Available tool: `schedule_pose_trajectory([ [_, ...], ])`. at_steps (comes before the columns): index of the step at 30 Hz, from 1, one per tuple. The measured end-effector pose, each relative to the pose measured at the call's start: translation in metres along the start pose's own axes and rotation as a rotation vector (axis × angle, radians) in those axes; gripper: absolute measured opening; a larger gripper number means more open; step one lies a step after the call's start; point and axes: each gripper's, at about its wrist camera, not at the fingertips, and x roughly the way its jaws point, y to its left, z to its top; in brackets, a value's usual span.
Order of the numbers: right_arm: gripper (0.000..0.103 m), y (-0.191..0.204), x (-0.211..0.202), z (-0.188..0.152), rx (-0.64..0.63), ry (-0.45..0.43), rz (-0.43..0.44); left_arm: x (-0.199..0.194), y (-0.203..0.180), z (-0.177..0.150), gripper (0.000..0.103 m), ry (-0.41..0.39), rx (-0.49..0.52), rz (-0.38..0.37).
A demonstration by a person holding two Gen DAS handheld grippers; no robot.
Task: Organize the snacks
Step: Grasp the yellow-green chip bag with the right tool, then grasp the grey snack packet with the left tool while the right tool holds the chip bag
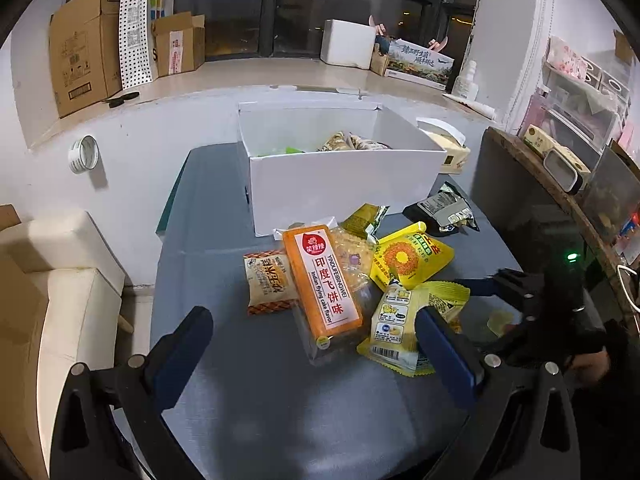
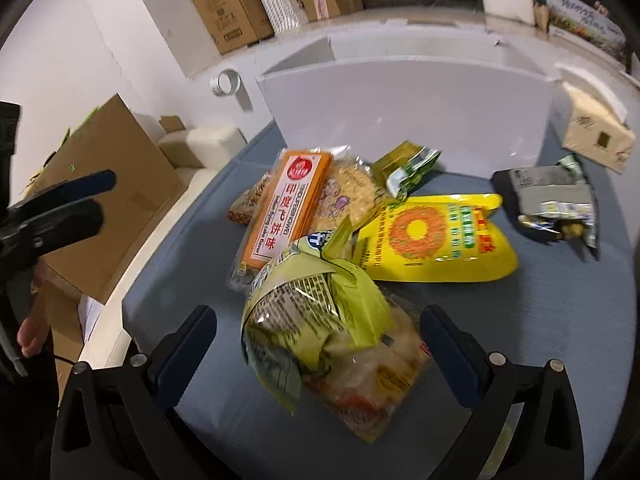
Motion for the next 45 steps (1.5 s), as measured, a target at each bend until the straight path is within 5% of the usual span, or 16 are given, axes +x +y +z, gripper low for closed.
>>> schedule_pose_trajectory([
  [5, 0.103, 0.006, 0.028, 0.005, -0.032, 0.050, 0.010, 0.003, 0.001, 0.000, 0.103, 0.007, -0.008, 0.005],
  [6, 0.093, 0.007, 0.032, 0.004, -0.040, 0.057, 0.008, 0.003, 0.002, 0.000, 0.103, 0.008, -0.007, 0.007],
  [7, 0.065, 0.007, 0.032, 0.004, -0.046, 0.040, -0.006, 0.003, 0.001, 0.000, 0.103, 0.009, -0.008, 0.013],
  [10, 0.061, 0.008, 0.027, 0.005, -0.052, 0.007, -0.006, 0.005, 0.001, 0.000, 0.103, 0.012, -0.007, 0.014],
  [21, 0.059, -0.016, -0.044, 0.001, 0.044, -0.174, 0.018, 0.024, -0.029, 0.017, 0.103, 0.010, 0.050, -0.047],
  [24, 0.059, -0.029, -0.070, -0.008, 0.070, -0.226, -0.043, 0.040, -0.043, 0.029, 0.103, 0.033, 0.046, -0.087],
  [33, 0.059, -0.085, -0.149, -0.044, 0.206, -0.328, -0.207, 0.125, -0.165, 0.065, 0.103, 0.100, 0.342, -0.115],
  [40, 0.059, -0.116, -0.174, -0.070, 0.311, -0.356, -0.279, 0.206, -0.223, 0.093, 0.103, 0.188, 0.320, -0.076],
  [45, 0.059, -0.135, -0.181, -0.084, 0.371, -0.361, -0.301, 0.242, -0.229, 0.109, 0.103, 0.231, 0.225, -0.035],
])
